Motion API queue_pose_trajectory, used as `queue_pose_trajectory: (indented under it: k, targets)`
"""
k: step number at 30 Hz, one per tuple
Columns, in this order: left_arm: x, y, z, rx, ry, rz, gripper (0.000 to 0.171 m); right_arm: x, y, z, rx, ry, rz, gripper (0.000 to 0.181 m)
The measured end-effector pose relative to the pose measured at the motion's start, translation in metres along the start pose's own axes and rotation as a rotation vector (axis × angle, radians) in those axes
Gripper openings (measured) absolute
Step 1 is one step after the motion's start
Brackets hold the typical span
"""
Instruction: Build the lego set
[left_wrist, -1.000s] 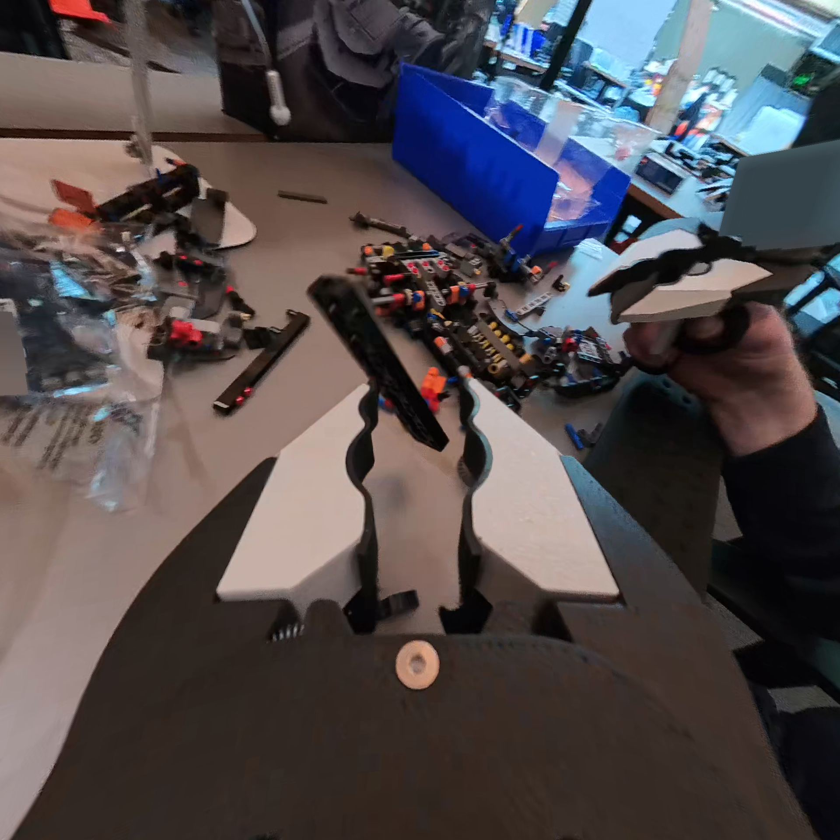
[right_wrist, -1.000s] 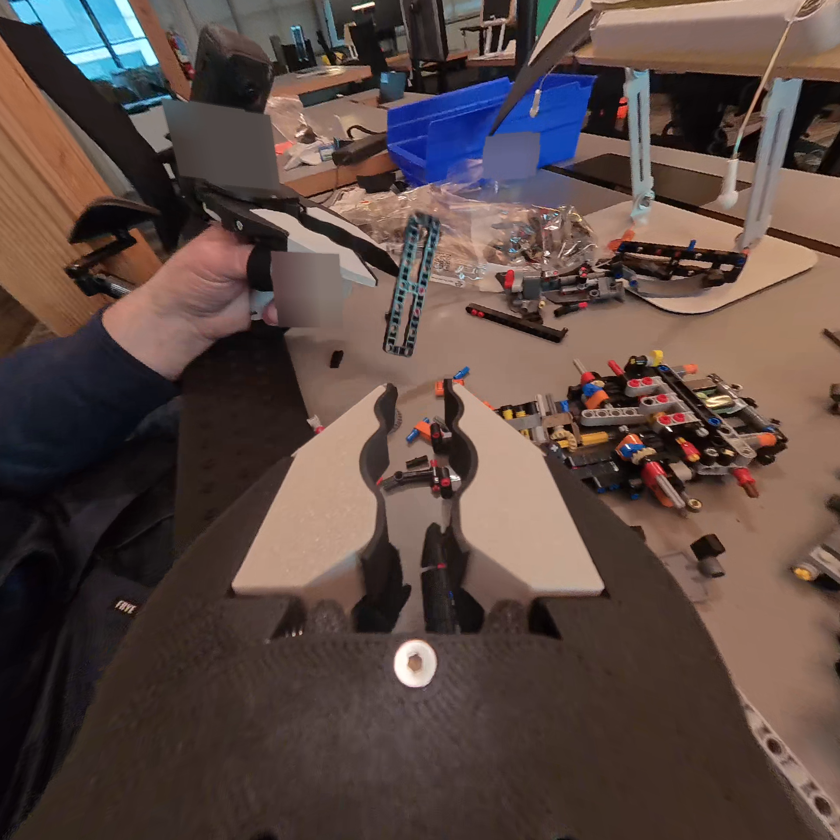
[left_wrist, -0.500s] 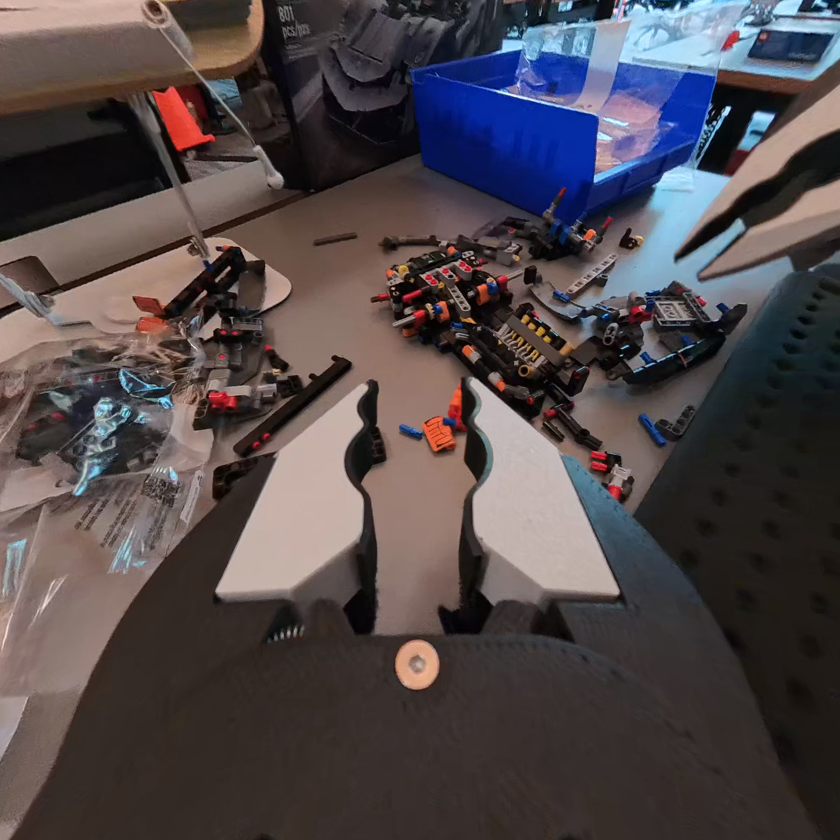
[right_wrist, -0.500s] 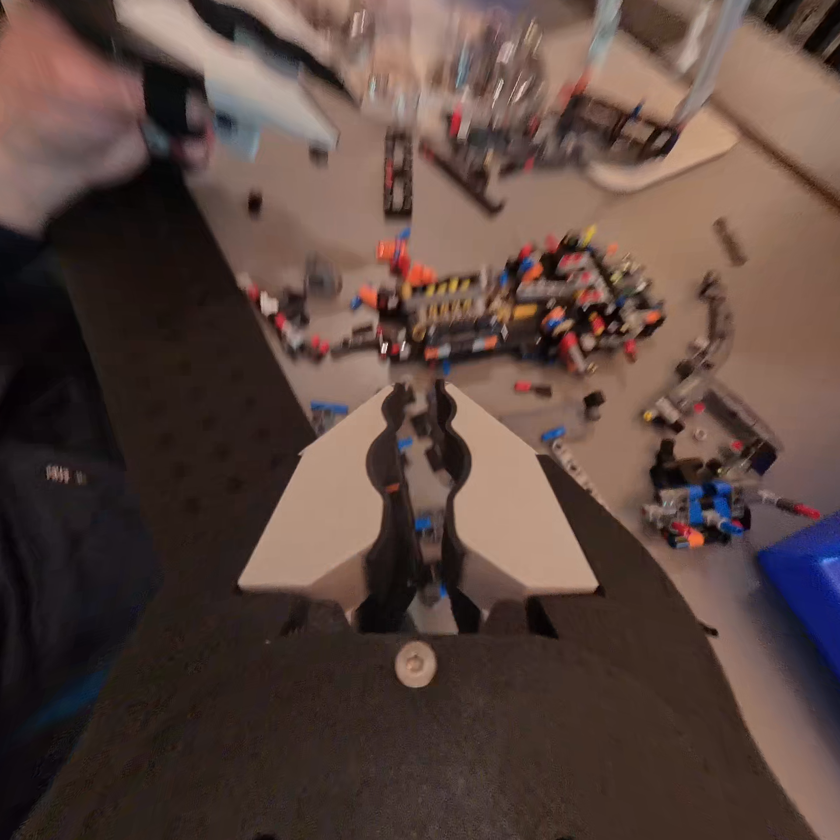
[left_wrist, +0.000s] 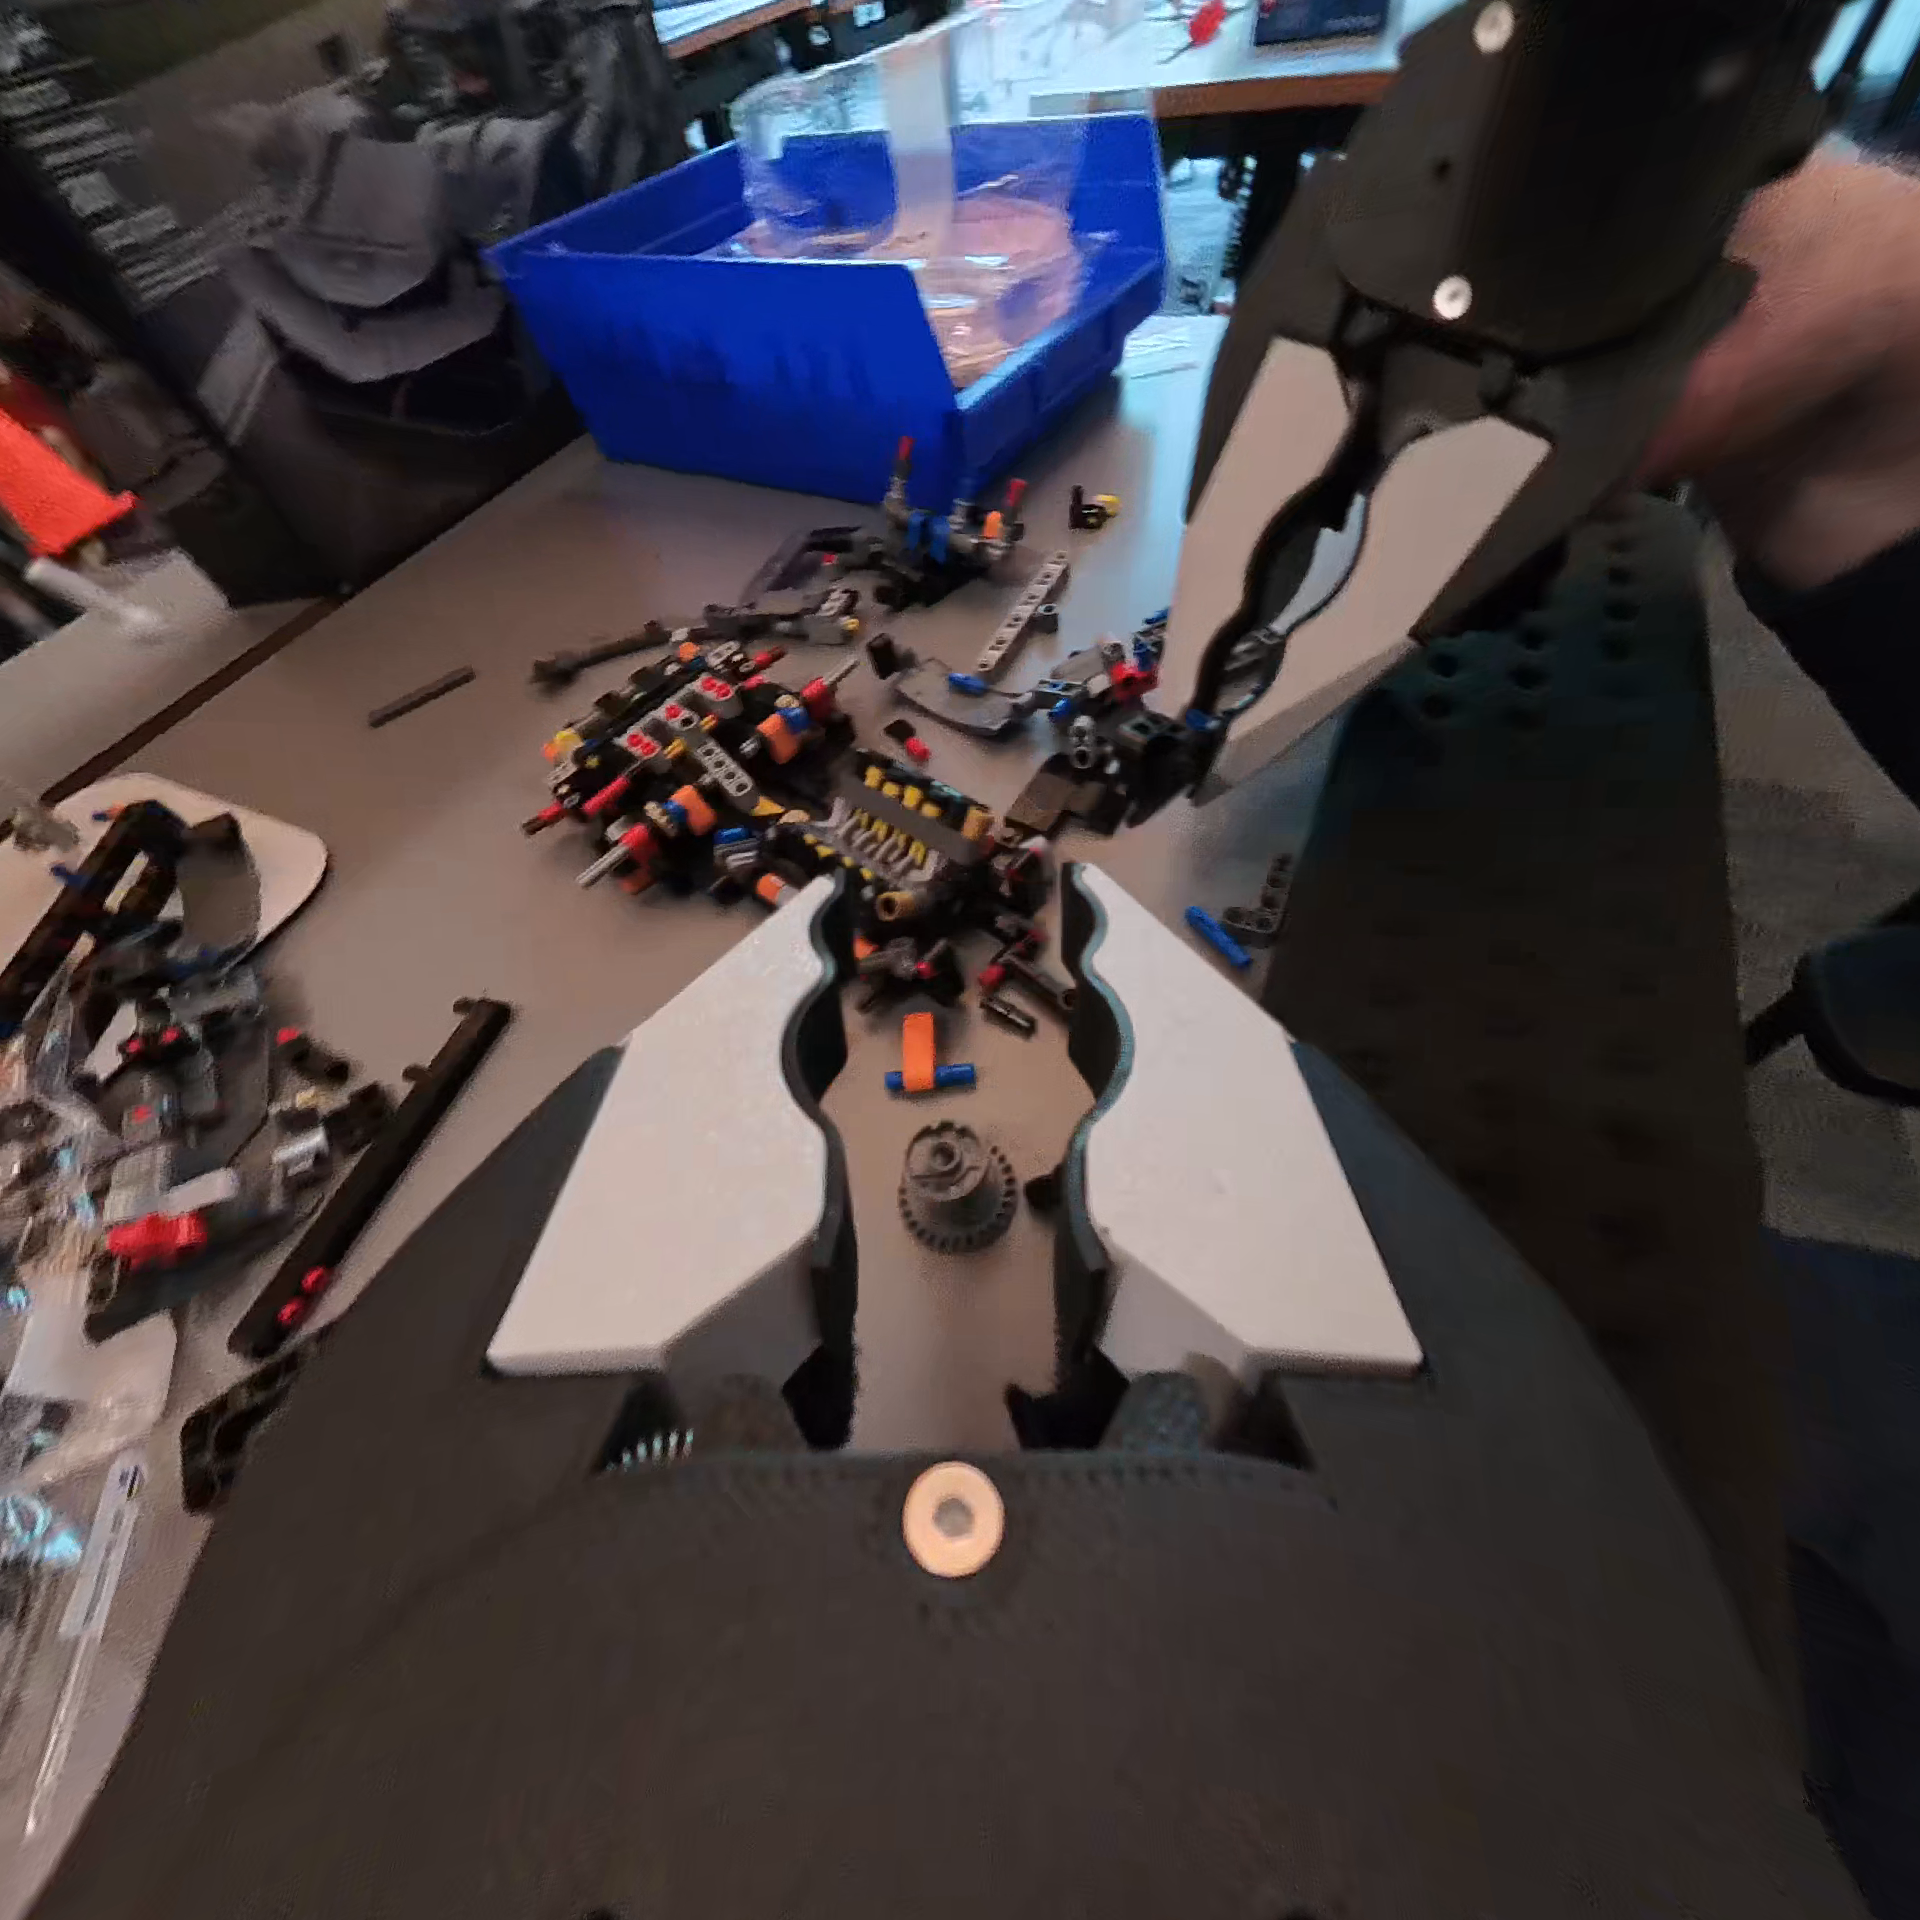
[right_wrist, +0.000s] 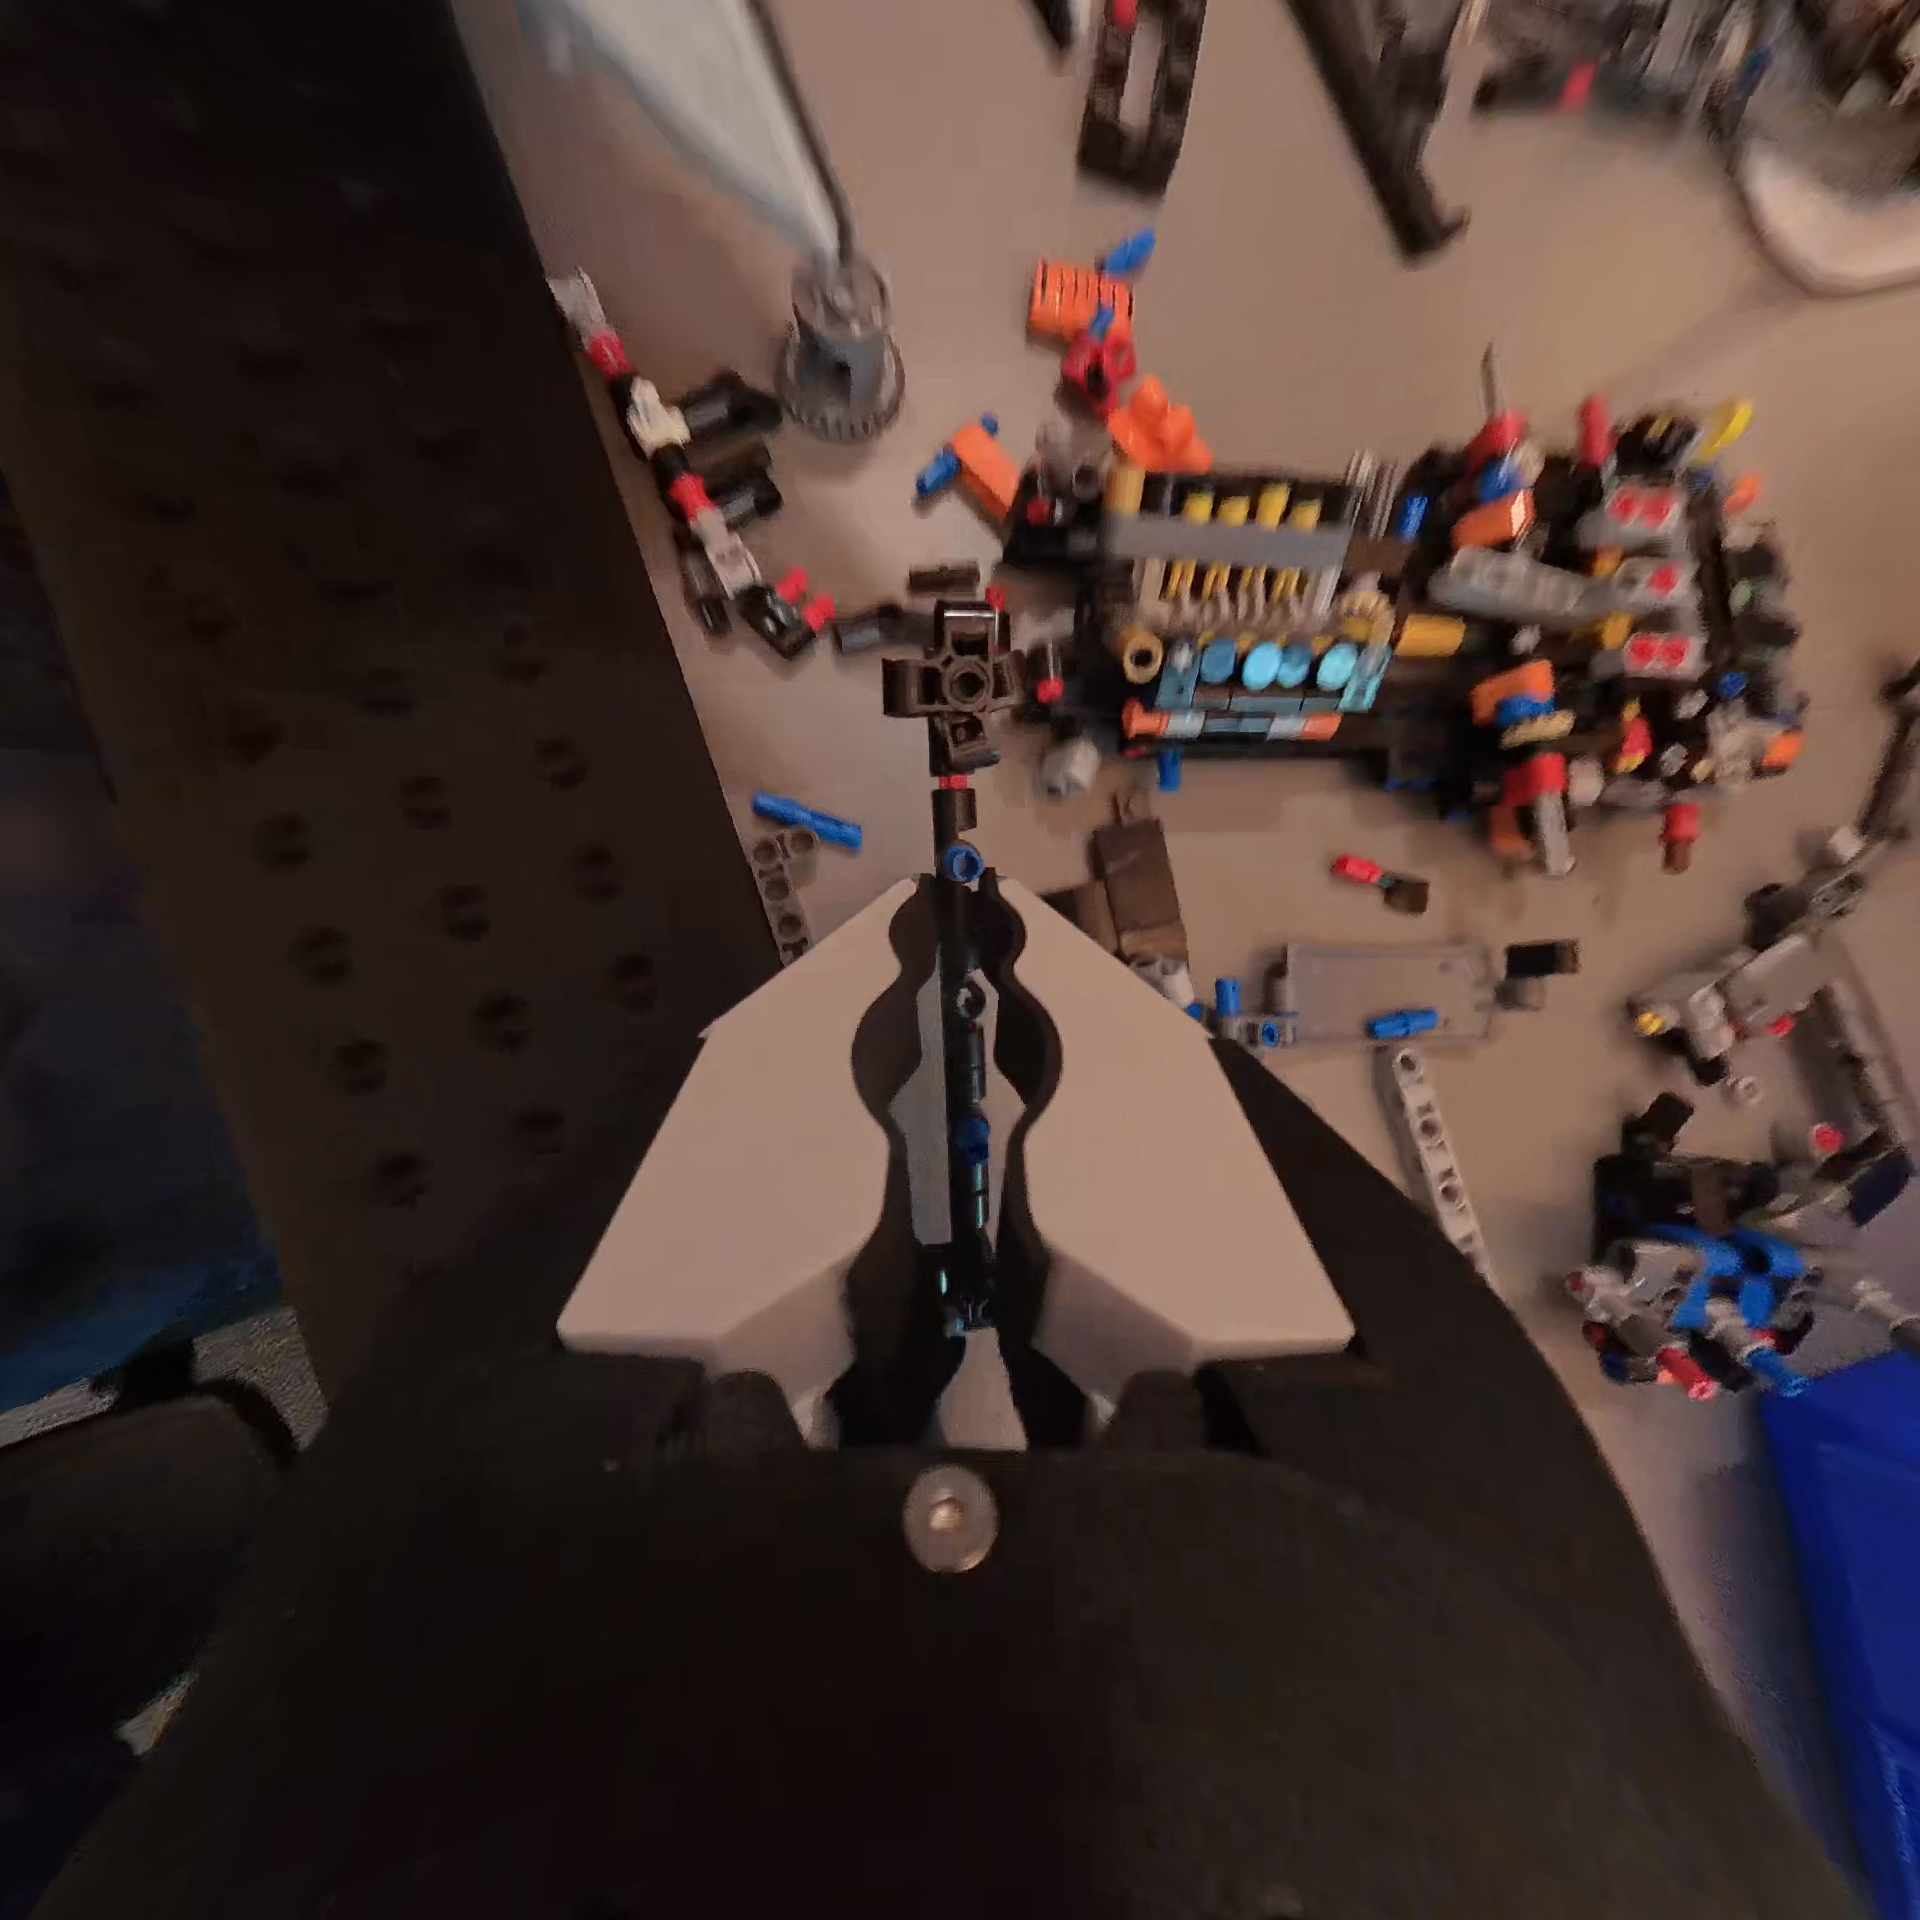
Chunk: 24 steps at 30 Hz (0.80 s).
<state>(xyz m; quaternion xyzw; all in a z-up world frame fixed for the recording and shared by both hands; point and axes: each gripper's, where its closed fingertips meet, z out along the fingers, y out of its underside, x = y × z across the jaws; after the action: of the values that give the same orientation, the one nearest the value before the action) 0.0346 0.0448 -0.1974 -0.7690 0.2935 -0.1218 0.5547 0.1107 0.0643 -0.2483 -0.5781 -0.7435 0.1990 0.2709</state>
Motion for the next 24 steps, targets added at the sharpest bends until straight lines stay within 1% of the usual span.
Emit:
queue_pose_trajectory:
  k: [4, 5, 8, 10, 15, 20, 24]
  targets:
    - [0.025, -0.003, 0.011, -0.013, 0.067, 0.103, 0.040, -0.014, -0.027, -0.005, 0.121, -0.019, -0.101, 0.005]
    - [0.031, -0.005, 0.012, -0.006, 0.086, 0.122, 0.036, -0.017, -0.031, -0.004, 0.136, -0.028, -0.114, 0.005]
    - [0.047, -0.002, 0.016, -0.025, 0.147, 0.178, 0.009, -0.021, -0.038, -0.002, 0.151, -0.037, -0.112, 0.005]
    - [0.049, -0.004, 0.014, -0.016, 0.139, 0.210, 0.008, -0.022, -0.038, 0.000, 0.161, -0.058, -0.109, 0.005]
    - [0.048, -0.007, 0.005, 0.013, 0.184, 0.141, 0.006, -0.025, -0.048, -0.005, 0.281, -0.125, -0.085, 0.005]
    - [0.051, -0.004, 0.001, 0.007, 0.263, 0.077, 0.005, -0.030, -0.048, -0.005, 0.306, -0.157, -0.103, 0.006]
    - [0.058, -0.002, -0.003, 0.008, 0.315, 0.089, 0.005, -0.038, -0.048, -0.007, 0.324, -0.212, -0.128, 0.006]
